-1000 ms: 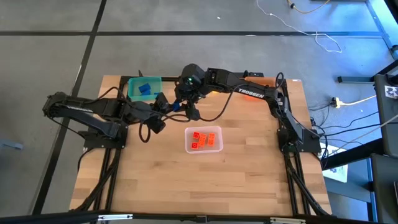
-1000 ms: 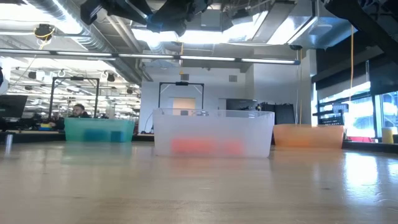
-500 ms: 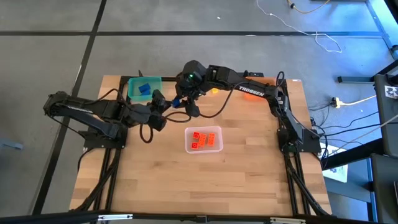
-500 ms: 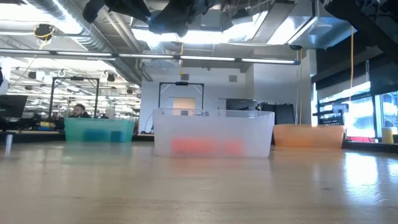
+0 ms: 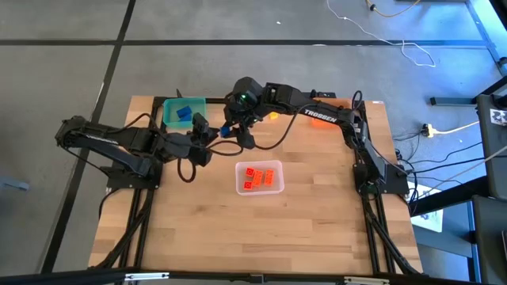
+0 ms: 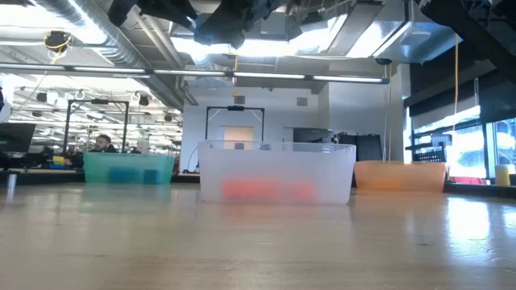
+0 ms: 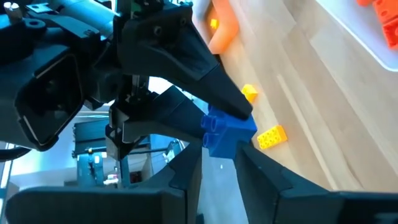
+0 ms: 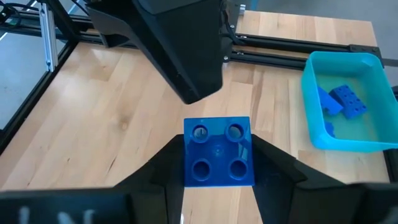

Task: Sort & place blocks by color
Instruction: Put the blue game piece into the blue bin

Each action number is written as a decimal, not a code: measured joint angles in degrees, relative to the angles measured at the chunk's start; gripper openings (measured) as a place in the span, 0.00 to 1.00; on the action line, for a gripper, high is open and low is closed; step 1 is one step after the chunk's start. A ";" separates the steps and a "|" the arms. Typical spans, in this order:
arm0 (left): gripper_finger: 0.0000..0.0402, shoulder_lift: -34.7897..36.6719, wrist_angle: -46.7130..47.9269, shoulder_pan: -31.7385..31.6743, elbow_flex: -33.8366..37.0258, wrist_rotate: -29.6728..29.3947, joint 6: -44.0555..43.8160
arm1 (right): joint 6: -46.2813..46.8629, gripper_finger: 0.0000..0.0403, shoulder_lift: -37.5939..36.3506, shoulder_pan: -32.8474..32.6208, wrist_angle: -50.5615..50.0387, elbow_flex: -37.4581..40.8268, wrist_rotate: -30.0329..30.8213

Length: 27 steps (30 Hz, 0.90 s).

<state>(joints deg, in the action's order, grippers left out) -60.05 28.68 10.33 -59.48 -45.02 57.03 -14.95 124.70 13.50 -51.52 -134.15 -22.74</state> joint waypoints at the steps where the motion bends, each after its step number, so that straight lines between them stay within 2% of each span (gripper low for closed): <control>1: 0.23 0.00 -0.10 -0.02 0.00 0.24 -0.15 | 0.01 0.35 0.00 0.00 -0.01 0.00 0.00; 8: 0.24 0.00 -0.19 -0.04 0.00 2.66 -4.39 | 0.14 0.35 0.00 0.00 -0.03 0.00 0.01; 16: 0.24 0.02 -0.15 -0.06 0.00 0.64 -4.43 | -0.36 0.35 0.00 0.00 -0.16 0.00 0.04; 23: 0.24 0.02 -0.10 -0.04 0.00 5.25 -4.43 | -3.00 0.35 -0.04 0.11 -0.69 0.00 0.04; 27: 0.24 0.04 -0.08 -0.04 0.00 5.93 -4.42 | -4.87 0.35 -0.07 0.22 -0.69 0.00 -3.50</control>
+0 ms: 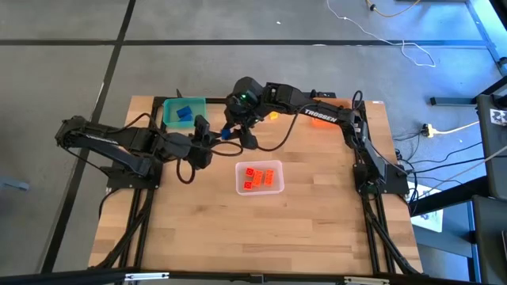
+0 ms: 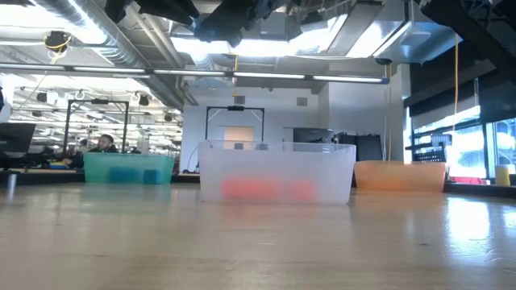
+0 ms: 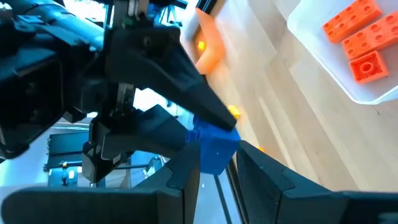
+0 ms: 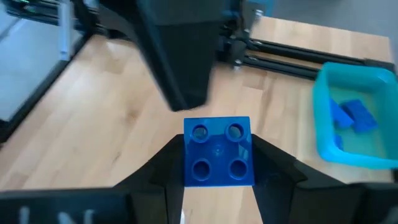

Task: Sort & place blocks by color
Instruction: Put the blue game piece into the blue bin

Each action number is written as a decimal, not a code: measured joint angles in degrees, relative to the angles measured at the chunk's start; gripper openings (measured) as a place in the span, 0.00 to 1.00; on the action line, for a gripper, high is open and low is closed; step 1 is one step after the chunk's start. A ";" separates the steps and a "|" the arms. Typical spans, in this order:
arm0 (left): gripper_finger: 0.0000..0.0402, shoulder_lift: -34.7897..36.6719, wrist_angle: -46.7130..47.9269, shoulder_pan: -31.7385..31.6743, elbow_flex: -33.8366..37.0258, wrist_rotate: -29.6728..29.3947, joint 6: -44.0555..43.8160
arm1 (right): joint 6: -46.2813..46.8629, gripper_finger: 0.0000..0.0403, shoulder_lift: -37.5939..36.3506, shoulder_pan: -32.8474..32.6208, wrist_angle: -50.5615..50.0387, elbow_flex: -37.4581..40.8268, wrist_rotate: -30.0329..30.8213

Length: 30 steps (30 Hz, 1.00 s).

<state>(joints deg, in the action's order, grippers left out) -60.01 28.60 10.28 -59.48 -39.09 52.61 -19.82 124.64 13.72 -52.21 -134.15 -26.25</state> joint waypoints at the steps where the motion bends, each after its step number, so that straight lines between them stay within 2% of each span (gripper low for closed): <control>1: 0.24 0.00 0.00 0.00 0.00 0.00 0.00 | -0.05 0.35 -0.01 0.02 0.00 0.00 -0.84; 26: 0.24 0.02 0.02 0.02 0.00 -0.41 0.40 | 0.34 0.35 -0.02 0.04 -1.53 0.00 -1.41; 30: 0.24 0.02 0.04 0.39 0.00 1.94 0.18 | 0.34 0.35 -0.02 0.04 -1.51 0.00 -1.41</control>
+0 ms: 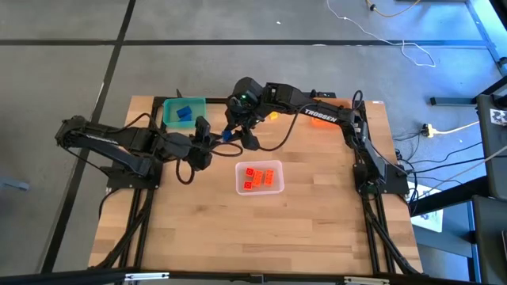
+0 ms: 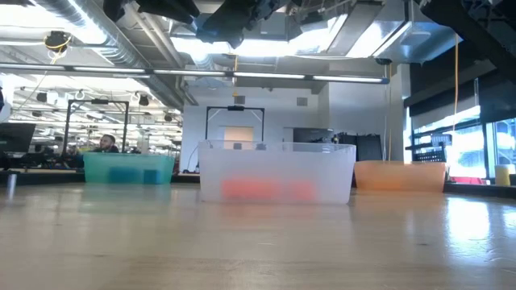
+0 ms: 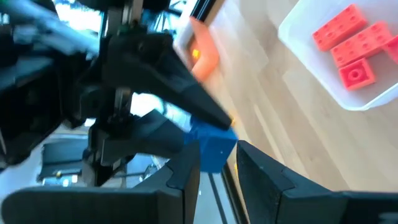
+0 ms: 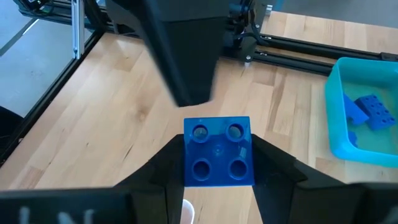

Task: Sort & place blocks by color
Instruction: Put the blue game piece into the blue bin

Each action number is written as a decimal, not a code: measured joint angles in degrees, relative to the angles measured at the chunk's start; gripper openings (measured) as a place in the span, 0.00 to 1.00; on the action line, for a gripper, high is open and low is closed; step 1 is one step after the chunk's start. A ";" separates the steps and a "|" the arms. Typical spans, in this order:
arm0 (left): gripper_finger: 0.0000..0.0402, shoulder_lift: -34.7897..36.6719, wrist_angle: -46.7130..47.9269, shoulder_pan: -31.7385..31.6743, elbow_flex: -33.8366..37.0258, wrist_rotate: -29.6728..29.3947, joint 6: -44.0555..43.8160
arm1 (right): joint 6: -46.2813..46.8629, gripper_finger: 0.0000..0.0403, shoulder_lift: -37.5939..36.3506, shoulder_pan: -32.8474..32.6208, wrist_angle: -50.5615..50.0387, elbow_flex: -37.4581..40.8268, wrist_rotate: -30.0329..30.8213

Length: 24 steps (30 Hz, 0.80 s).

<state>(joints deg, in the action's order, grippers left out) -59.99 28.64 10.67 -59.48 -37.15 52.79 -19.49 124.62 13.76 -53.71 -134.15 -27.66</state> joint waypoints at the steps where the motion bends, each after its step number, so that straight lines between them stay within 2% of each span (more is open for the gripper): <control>1: 0.24 0.00 -0.01 0.21 0.00 0.32 0.09 | -0.02 0.35 0.00 0.00 -0.02 0.00 0.01; 24: 0.24 0.00 0.33 0.29 0.02 2.06 -1.64 | -0.94 0.35 0.00 0.00 -0.52 0.00 0.00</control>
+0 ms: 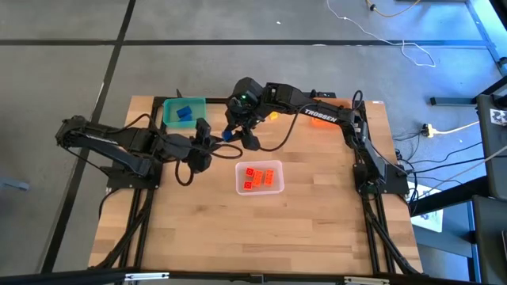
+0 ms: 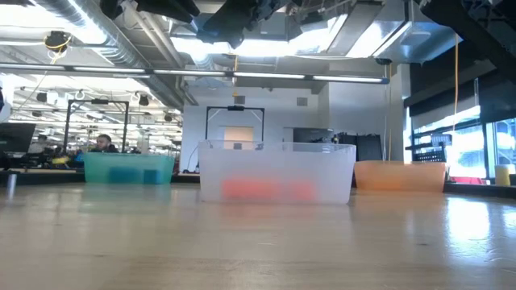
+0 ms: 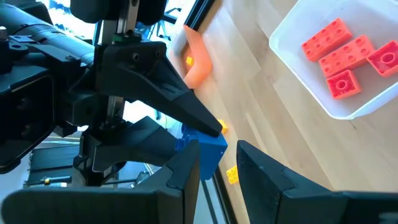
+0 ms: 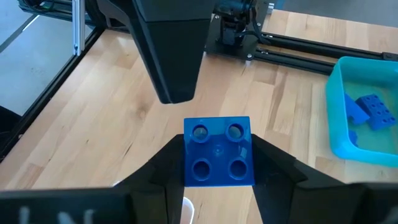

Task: Sort & place blocks by color
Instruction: Put the blue game piece into the blue bin

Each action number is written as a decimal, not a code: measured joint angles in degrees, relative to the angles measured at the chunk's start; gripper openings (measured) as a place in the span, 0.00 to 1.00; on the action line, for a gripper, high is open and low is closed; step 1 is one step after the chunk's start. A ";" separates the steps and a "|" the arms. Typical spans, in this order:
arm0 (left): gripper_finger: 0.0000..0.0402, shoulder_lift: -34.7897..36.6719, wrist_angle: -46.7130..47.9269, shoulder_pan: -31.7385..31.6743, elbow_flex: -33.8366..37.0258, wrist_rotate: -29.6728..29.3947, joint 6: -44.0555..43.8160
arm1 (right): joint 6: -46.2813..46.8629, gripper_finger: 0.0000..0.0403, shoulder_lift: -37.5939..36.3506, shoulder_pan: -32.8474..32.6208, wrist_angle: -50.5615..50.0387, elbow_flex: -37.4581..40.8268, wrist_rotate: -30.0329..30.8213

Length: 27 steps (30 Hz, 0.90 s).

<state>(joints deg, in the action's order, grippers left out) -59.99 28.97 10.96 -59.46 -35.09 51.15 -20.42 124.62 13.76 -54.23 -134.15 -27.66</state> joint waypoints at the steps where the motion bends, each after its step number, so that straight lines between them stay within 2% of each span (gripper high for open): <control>1: 0.24 0.00 0.00 0.00 0.00 0.11 -0.02 | -0.47 0.35 0.00 0.00 -0.02 0.00 0.00; 16: 0.24 0.00 2.00 0.00 0.00 -0.10 0.23 | -1.10 0.35 0.00 0.00 -0.05 0.00 0.00; 27: 0.24 0.00 2.16 -0.01 0.00 -4.46 2.39 | -1.10 0.35 0.00 0.00 -0.05 0.00 0.02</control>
<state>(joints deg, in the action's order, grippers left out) -59.99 31.13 10.95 -59.46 -39.55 53.54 -21.52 124.62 13.76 -54.28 -134.15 -27.64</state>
